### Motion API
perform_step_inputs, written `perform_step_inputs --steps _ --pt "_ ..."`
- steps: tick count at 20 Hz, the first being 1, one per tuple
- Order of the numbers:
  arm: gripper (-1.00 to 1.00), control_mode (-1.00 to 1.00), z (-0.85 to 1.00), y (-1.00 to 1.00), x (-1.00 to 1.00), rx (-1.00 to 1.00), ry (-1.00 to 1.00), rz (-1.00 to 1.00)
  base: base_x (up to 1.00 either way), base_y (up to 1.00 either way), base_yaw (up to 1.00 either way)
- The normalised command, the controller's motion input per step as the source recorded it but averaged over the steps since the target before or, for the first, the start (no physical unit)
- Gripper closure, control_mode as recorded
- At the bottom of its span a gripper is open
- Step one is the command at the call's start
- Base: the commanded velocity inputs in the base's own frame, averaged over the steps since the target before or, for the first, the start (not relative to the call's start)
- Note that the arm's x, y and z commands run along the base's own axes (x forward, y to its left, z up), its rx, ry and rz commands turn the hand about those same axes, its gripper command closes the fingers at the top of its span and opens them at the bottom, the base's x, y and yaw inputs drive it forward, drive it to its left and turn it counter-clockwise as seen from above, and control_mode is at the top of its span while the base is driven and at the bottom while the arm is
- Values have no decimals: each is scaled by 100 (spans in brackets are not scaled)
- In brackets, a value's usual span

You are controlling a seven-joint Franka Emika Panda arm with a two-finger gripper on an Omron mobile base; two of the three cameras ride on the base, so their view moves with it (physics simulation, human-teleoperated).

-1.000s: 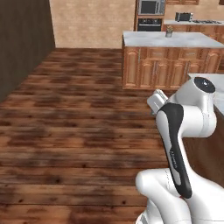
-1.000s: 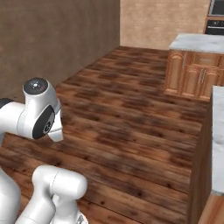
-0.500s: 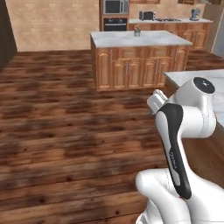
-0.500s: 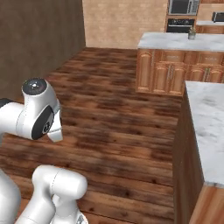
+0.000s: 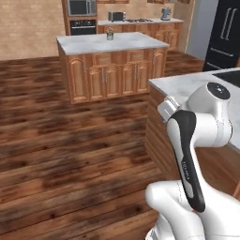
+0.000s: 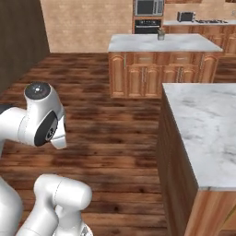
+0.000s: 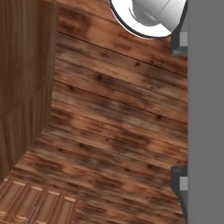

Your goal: Retrieve the tupperware and aluminum foil from the cabinet and place them on the dining counter near the plate with fish and lemon to prepare for storing leftovers.

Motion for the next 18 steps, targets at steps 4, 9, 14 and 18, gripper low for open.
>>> perform_step_inputs --steps 4,9,14,18 --pt "-100 100 0 0 0 0 0 0 11 0 -31" --pt "-100 100 0 0 0 0 0 0 8 0 -29" --pt "-100 100 0 0 0 0 0 0 21 20 -20" --pt "-100 100 0 0 0 0 0 0 44 57 -1"
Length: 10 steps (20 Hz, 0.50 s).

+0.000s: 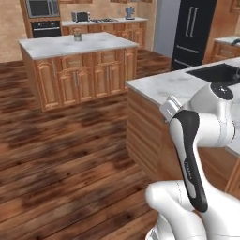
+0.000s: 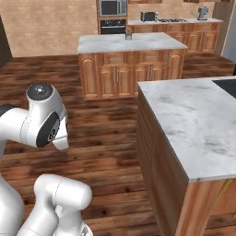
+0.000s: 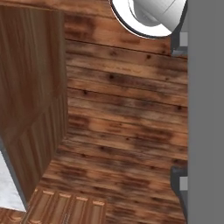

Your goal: Retrieve the tupperware and aluminum foil from the cabinet and place them on the dining counter near the plate with fish and lemon to prepare for storing leftovers.

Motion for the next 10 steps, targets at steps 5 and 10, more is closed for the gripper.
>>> perform_step_inputs --steps 5,10 --pt "-100 100 0 0 0 0 0 0 47 67 0" --pt "-100 100 0 0 0 0 0 0 38 64 0"
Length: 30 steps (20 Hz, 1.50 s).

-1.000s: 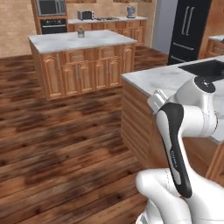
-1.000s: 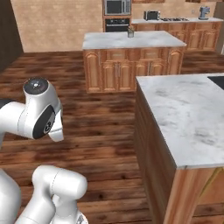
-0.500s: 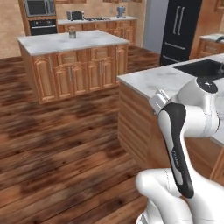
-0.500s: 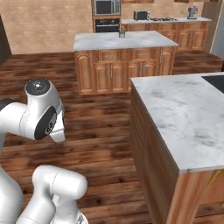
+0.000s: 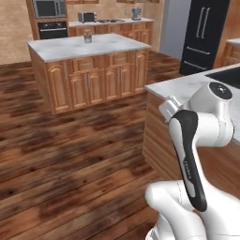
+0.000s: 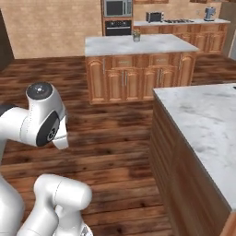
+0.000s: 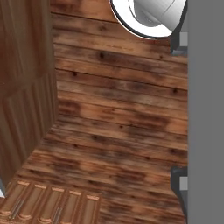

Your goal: Retrieve the tupperware and aluminum foil from the cabinet and place them on the dining counter near the plate with fish and lemon to prepare for storing leftovers.

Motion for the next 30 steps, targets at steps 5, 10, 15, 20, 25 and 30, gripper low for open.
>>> perform_step_inputs --steps 5,10,15,20,25,30 --pt "-100 100 0 0 0 0 0 0 38 45 -3" --pt "-100 100 0 0 0 0 0 0 58 25 -11" --pt "-100 100 0 0 0 0 0 0 65 29 -12" --pt "-100 100 0 0 0 0 0 0 70 30 -21" --pt "-100 100 0 0 0 0 0 0 84 53 -24" --pt "-100 100 0 0 0 0 0 0 87 63 -27"
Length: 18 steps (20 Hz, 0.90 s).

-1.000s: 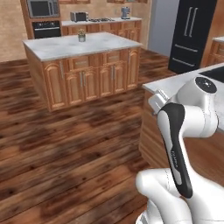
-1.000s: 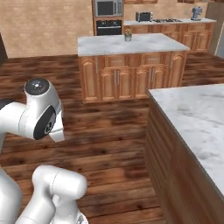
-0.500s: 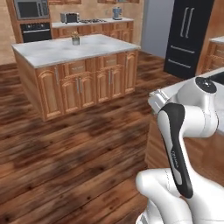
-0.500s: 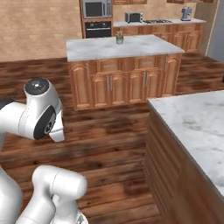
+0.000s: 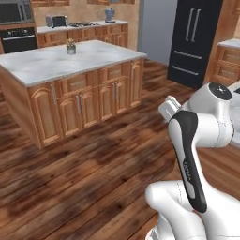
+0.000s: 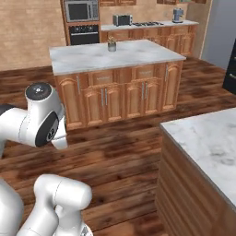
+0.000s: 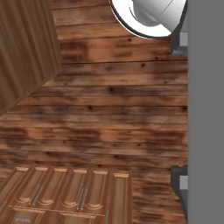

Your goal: Retrieve the tupperware and aluminum foil from the cabinet and place them on the dining counter near the plate with fish and lemon to prepare for storing leftovers.

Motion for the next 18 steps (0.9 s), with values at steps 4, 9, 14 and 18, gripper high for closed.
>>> perform_step_inputs --steps 4,9,14,18 --pt "-100 100 0 0 0 0 0 0 78 66 -29" --pt "-100 100 0 0 0 0 0 0 66 67 -30" --pt "-100 100 0 0 0 0 0 0 55 48 -32" --pt "-100 100 0 0 0 0 0 0 53 31 -34"
